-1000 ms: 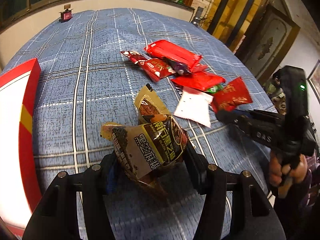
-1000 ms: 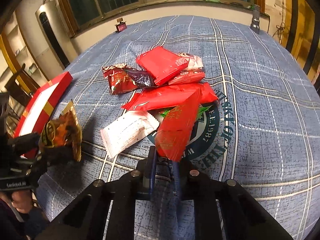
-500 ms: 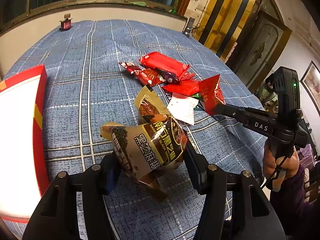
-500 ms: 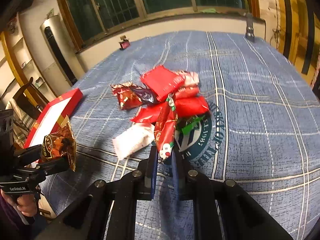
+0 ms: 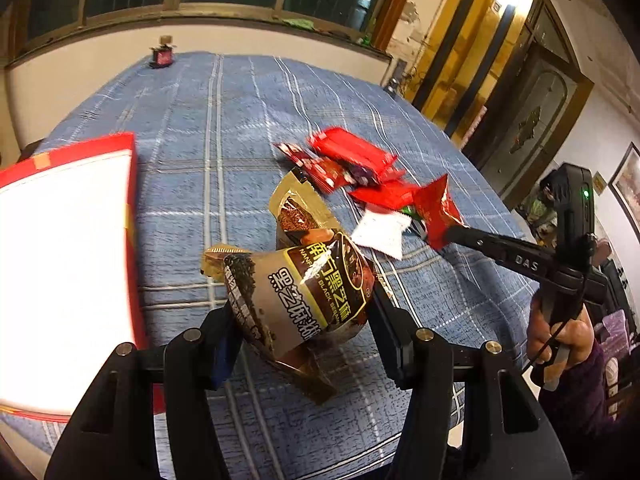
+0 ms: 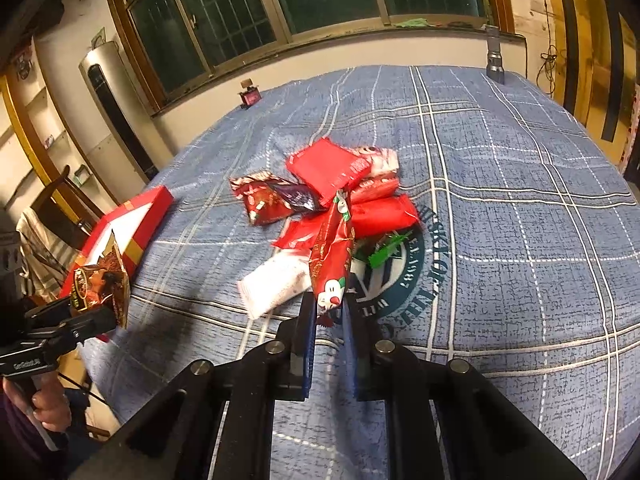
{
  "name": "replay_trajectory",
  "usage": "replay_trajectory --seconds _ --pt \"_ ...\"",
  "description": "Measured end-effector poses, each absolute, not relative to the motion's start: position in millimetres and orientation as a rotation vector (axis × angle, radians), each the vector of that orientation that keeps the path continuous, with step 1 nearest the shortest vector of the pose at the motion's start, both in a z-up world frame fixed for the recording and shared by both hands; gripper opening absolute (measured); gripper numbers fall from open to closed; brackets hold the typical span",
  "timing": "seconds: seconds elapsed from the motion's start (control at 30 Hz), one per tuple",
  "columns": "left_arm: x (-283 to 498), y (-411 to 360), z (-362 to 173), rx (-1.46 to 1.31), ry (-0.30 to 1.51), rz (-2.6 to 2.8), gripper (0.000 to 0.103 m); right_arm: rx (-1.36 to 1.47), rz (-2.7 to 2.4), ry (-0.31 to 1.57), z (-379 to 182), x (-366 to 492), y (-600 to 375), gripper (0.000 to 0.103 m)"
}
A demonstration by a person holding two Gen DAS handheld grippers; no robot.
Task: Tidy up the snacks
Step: 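Carry the brown bag with the left tool while the right tool carries the candy bag toward the red box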
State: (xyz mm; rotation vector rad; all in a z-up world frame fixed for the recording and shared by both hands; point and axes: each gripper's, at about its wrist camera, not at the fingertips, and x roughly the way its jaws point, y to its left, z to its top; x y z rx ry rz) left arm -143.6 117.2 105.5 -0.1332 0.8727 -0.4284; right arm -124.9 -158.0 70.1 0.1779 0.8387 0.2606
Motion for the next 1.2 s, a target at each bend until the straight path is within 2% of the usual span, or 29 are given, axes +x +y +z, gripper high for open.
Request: replay_trajectory --seconds 0.5,0.63,0.83,1.0,1.03,1.07,1.13,1.2 --pt "-152 185 113 -0.224 0.826 -0.28 0.057 0.304 0.487 0.872 84 -121 -111 0.011" --pt "-153 202 111 -0.25 0.819 -0.239 0.057 0.359 0.582 0.897 84 -114 -89 0.008" --pt "-151 226 108 -0.281 0.819 -0.169 0.057 0.298 0.551 0.9 86 -99 -60 0.008" --pt "-151 231 106 -0.278 0.815 -0.167 0.057 0.134 0.368 0.903 82 -98 -60 0.014" --pt "-151 231 106 -0.277 0.814 -0.17 0.057 0.103 0.345 0.912 78 -98 -61 0.019" --pt "-150 230 106 -0.277 0.813 -0.171 0.057 0.081 0.331 0.931 74 -97 -59 0.033" --pt "-148 229 104 -0.278 0.815 -0.18 0.057 0.064 0.326 0.966 66 -96 -55 0.052" --pt "-148 227 102 -0.277 0.818 -0.184 0.057 0.046 0.33 0.972 60 -94 -47 0.053"
